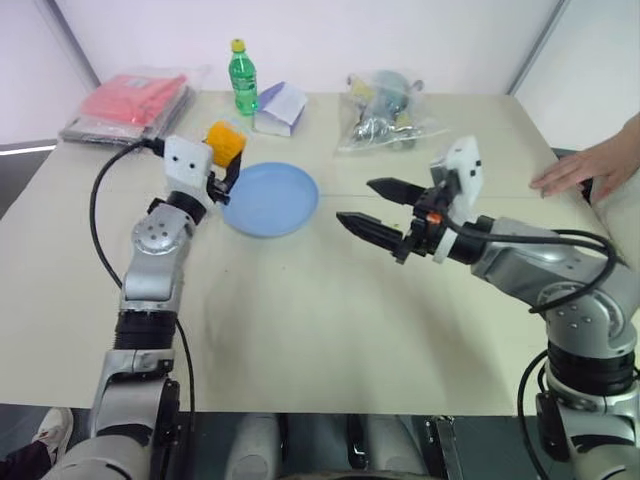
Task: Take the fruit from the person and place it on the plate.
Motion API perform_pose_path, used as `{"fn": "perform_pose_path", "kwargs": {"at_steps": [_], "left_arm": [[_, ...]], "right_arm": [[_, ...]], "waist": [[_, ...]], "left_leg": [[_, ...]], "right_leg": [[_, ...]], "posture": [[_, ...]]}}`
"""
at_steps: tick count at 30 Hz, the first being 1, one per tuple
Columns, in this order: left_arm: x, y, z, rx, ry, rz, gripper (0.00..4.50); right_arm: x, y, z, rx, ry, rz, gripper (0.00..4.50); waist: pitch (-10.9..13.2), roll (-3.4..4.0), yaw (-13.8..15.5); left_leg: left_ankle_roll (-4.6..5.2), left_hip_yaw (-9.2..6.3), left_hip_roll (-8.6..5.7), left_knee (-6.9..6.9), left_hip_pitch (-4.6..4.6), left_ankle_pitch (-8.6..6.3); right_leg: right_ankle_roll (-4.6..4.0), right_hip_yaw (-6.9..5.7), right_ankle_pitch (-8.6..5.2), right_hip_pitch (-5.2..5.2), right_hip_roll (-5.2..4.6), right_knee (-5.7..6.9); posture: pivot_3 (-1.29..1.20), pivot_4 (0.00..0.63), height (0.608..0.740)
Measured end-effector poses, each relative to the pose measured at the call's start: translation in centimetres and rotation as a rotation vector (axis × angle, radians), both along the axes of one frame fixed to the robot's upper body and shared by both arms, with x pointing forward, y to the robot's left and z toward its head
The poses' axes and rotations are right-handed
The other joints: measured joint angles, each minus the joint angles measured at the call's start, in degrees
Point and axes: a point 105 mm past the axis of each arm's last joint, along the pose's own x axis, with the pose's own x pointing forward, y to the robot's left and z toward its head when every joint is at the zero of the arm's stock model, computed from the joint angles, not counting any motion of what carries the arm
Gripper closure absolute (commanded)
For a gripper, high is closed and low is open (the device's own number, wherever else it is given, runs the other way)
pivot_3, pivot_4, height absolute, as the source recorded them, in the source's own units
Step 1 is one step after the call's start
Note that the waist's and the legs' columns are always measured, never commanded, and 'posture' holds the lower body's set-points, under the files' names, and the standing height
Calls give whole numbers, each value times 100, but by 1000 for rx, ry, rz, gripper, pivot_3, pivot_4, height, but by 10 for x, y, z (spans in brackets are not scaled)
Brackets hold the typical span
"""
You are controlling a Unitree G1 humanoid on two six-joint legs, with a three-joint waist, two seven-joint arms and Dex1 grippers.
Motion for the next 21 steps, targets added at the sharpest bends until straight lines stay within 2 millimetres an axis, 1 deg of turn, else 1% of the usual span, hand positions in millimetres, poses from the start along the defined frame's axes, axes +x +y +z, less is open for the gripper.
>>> {"fn": "perform_pose_path", "kwargs": {"at_steps": [2,4,7,11,15,18,20,21], "left_arm": [[7,-5,-12,-32,66,-8,2370],[12,-14,-23,-39,122,-33,2370],[16,-27,-34,-44,180,-82,2370],[17,-45,-45,-21,260,-175,2370],[15,-51,-59,-14,326,-212,2370],[15,-51,-59,-11,331,-222,869],[14,-51,-59,-10,336,-225,61],[14,-51,-59,-10,337,-226,61]], "right_arm": [[0,1,0,3,-4,0,0],[0,1,0,2,-5,-1,0],[1,1,-1,-3,-5,-5,0],[1,1,-2,-6,-4,-8,0],[1,2,-1,-9,-12,-16,0],[1,2,-1,-10,-17,-18,0],[0,2,-1,-11,-21,-20,0],[1,2,-1,-12,-22,-22,0]], "waist": [[0,-1,2],[0,-1,-4],[0,-1,-11],[0,-1,-21],[0,-1,-28],[0,-1,-24],[0,-1,-22],[0,-1,-21]], "left_leg": [[0,0,-1,0,0,0],[0,-1,-1,0,0,0],[0,-1,0,-1,0,0],[0,-1,1,-2,1,0],[0,-2,2,-2,0,0],[0,-2,2,-2,0,0],[0,-2,2,-2,0,0],[0,-2,1,-2,0,0]], "right_leg": [[0,-1,0,0,1,-1],[0,-1,0,0,1,-1],[0,-1,0,0,3,-2],[-1,-1,0,-1,5,-2],[-1,-1,0,-1,5,-2],[-1,0,0,-1,5,-2],[-1,0,0,-1,5,-2],[-1,0,0,-1,4,-2]], "posture": [[0,150,731],[0,150,731],[0,150,731],[0,150,731],[0,150,731],[0,150,731],[0,150,731],[0,150,731]]}}
